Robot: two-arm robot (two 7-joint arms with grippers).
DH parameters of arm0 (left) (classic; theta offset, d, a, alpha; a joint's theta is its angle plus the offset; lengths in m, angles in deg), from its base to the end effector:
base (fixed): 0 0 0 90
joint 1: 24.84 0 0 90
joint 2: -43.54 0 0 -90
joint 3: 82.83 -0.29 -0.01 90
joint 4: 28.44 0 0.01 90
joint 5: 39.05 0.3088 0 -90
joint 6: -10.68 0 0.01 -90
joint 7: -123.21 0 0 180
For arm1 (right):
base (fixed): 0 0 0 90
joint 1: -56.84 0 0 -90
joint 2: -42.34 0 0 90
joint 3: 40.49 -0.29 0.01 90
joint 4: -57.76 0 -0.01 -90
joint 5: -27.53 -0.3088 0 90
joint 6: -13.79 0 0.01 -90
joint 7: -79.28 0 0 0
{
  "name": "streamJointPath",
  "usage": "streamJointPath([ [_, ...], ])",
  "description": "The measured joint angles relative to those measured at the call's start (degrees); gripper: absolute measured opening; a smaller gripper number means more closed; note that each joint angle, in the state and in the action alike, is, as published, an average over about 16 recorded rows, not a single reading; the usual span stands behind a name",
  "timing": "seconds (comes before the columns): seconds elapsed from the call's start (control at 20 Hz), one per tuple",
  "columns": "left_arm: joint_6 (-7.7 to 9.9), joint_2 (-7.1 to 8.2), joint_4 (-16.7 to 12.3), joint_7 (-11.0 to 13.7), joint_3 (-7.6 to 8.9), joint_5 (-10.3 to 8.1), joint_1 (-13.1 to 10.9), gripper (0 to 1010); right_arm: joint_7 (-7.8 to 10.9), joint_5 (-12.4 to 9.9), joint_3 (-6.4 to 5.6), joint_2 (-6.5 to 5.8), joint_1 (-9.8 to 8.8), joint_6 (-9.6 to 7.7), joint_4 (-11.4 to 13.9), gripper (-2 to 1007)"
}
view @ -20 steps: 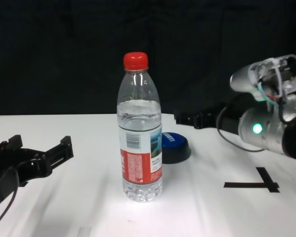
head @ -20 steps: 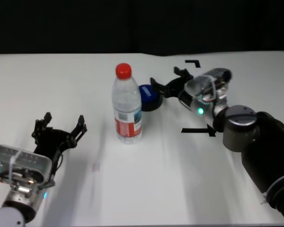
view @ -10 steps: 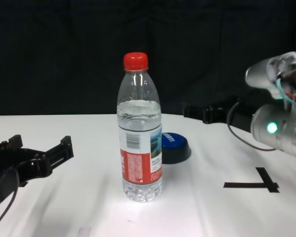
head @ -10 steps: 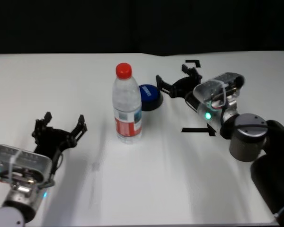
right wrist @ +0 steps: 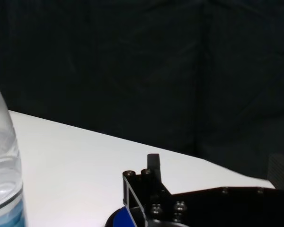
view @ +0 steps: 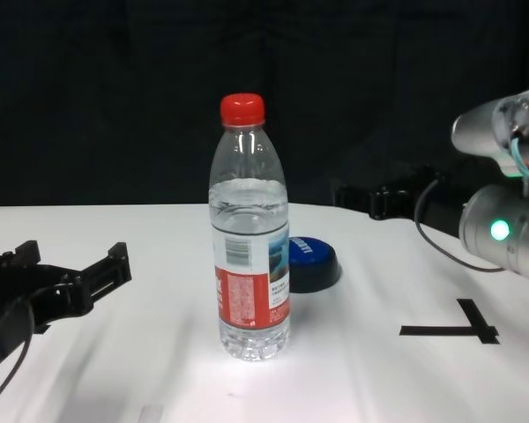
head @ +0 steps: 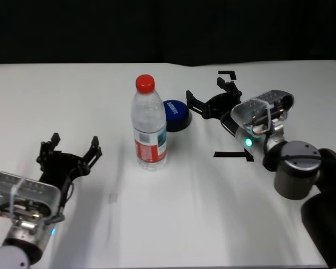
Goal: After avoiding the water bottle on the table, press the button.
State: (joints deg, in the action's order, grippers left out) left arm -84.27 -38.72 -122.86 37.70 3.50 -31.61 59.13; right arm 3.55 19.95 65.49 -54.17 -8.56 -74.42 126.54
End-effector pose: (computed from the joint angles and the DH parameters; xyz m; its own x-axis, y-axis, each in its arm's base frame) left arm 0.2971 0.0160 -0.3078 0.1583 0.9533 0.2571 -0.9850 0.1706 -0.0264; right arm 0.4408 0.0360 -0.2615 0.4455 -0.8905 0.0929 0.8928 0.4496 0.0287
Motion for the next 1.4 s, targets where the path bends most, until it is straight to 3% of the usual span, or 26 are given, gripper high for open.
streamJointPath([
  [1.4, 0.0, 0.0, 0.0, 0.0, 0.0, 0.0, 0.0, 1003, -3.54, 0.75, -1.76, -0.75, -10.53, -3.33, 13.93, 1003],
])
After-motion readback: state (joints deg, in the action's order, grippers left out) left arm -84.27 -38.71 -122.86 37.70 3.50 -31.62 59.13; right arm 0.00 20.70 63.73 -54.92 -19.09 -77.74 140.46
